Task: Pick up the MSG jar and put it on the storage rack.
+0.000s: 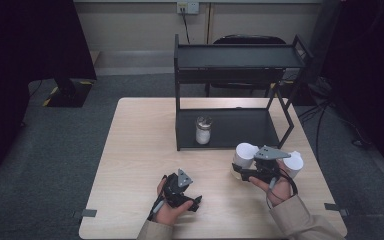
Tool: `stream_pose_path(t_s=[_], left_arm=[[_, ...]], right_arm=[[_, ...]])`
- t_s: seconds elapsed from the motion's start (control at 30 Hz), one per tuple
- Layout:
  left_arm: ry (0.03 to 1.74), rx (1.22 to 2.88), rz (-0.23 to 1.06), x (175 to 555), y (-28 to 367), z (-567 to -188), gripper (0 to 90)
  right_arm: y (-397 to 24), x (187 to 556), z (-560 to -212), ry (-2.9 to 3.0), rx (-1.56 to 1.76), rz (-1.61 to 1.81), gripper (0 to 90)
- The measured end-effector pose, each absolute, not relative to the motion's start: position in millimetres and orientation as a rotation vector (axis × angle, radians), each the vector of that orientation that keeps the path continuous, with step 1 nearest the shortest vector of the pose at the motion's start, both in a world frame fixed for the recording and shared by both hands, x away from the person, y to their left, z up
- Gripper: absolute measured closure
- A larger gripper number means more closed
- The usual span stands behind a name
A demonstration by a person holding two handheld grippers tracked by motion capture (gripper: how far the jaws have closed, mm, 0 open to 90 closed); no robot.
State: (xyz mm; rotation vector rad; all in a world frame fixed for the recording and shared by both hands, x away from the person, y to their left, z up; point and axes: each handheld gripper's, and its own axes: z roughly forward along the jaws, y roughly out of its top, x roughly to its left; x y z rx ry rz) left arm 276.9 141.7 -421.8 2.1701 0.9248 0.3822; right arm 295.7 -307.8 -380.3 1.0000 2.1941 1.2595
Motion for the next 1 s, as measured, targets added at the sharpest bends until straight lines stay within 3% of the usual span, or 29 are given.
stream_pose_path(t_s=[1.0], left_arm=[[0.926,2.170,0.382,276.8,141.6,-421.8,0.0]], right_arm=[[-290.9,326.9,-377.8,2.159,1.051,1.226,30.7]])
